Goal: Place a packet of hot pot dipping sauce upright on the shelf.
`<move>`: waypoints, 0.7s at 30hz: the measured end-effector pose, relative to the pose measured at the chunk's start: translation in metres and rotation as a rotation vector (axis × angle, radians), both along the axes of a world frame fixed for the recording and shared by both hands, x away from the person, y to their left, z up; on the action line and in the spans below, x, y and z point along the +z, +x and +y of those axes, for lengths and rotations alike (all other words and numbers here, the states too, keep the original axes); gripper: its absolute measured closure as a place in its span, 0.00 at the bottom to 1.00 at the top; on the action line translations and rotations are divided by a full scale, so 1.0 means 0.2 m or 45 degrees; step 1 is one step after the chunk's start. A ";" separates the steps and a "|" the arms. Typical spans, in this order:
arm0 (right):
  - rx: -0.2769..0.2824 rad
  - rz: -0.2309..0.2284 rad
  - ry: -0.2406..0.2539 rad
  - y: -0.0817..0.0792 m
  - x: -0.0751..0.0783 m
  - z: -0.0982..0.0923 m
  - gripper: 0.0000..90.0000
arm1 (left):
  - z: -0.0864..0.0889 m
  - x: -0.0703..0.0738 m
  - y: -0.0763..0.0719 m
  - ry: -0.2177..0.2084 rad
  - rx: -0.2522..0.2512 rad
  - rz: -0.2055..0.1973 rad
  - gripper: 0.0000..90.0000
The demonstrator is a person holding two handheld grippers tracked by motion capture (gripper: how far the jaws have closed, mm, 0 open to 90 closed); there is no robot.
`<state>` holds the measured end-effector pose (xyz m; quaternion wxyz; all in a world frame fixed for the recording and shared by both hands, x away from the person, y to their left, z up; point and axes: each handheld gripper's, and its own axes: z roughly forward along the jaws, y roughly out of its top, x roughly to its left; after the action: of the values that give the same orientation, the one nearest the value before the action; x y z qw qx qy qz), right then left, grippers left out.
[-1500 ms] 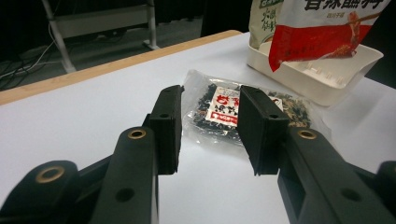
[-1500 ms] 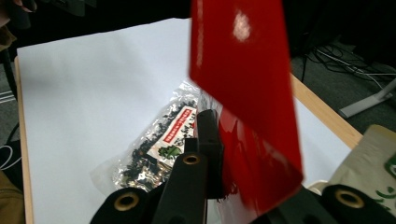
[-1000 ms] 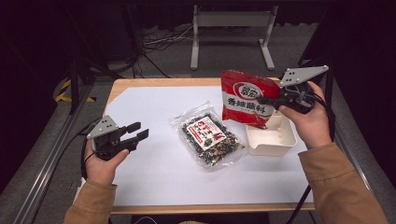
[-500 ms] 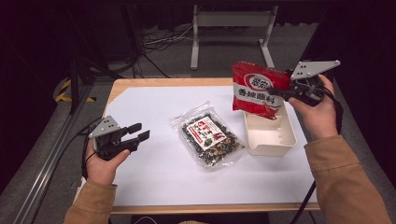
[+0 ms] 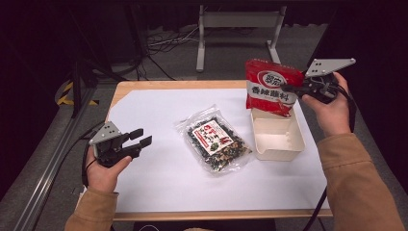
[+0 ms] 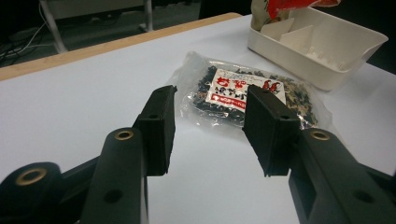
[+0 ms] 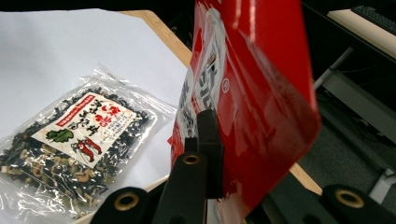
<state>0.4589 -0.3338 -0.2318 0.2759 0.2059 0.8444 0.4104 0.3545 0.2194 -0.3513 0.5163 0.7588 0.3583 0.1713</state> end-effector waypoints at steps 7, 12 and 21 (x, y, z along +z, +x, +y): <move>-0.012 0.026 -0.025 0.05 -0.04 -0.05 0.99 | 0.03 -0.01 -0.02 0.006 0.020 0.005 0.60; -0.023 0.053 -0.021 0.08 -0.08 -0.07 0.99 | 0.04 -0.01 -0.03 0.003 0.035 0.017 0.60; -0.038 0.069 -0.039 0.15 -0.16 -0.09 0.99 | 0.05 -0.02 -0.04 0.004 0.043 0.015 0.60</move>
<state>0.4899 -0.3519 -0.2632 0.2622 0.2254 0.8546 0.3874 0.3468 0.2286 -0.3554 0.5102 0.7543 0.3738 0.1762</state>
